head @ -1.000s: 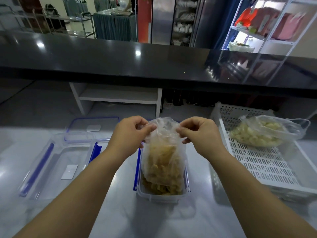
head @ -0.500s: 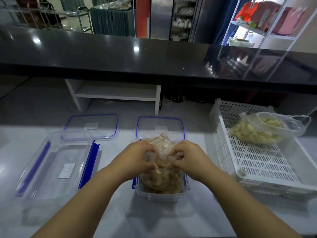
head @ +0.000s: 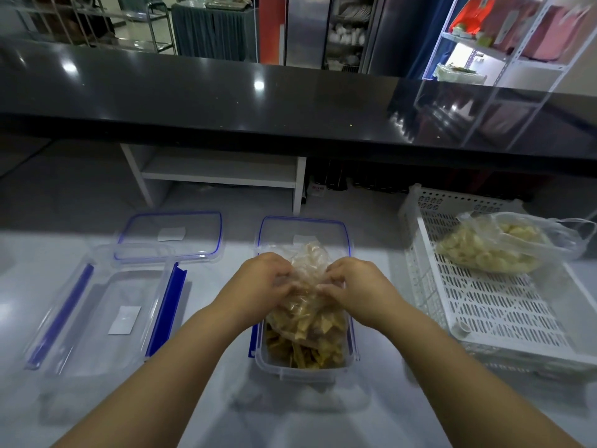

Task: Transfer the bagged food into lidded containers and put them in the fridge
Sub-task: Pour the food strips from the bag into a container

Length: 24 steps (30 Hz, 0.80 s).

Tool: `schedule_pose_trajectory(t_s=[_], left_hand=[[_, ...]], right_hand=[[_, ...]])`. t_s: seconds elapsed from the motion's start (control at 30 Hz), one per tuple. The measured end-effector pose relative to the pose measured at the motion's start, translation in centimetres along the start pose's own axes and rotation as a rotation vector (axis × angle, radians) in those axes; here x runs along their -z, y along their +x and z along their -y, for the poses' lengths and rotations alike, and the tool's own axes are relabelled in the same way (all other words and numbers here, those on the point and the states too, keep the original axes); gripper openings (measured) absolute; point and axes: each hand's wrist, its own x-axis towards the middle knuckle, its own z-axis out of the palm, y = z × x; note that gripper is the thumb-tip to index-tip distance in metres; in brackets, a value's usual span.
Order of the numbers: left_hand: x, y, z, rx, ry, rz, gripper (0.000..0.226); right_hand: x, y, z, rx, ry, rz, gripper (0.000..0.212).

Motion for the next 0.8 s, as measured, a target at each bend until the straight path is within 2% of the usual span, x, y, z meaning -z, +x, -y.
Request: schedule_pose_trajectory(t_s=[0.1, 0.27, 0.4, 0.5, 0.57, 0.63, 0.8], left_hand=[[0.5, -0.9, 0.3, 0.032, -0.121, -0.035, 0.025], [1.8, -1.8, -0.4, 0.026, -0.174, -0.064, 0.017], [2.8, -1.8, -1.1, 0.07, -0.187, -0.064, 0.023], [3.4, -1.6, -1.7, 0.037, -0.209, -0.076, 0.022], [3.8, -1.4, -2.1, 0.0, -0.214, -0.074, 0.031], [4.0, -1.1, -2.4, -0.032, -0.192, -0.072, 0.038], [4.7, -0.7, -2.5, -0.055, -0.144, -0.146, 0.017]], right_hand=[[0.8, -1.4, -0.5, 0.011, 0.158, 0.058, 0.023], [1.5, -2.5, -0.7, 0.036, 0.323, -0.123, 0.003], [2.0, -2.4, -0.2, 0.053, 0.468, -0.216, 0.02], [2.6, -1.8, 0.4, 0.051, 0.464, -0.224, 0.024], [2.9, -1.4, 0.9, 0.047, 0.442, -0.19, 0.022], [3.1, -1.0, 1.2, 0.029, 0.471, -0.186, 0.01], [3.1, -0.4, 1.6, 0.019, 0.659, -0.273, 0.021]])
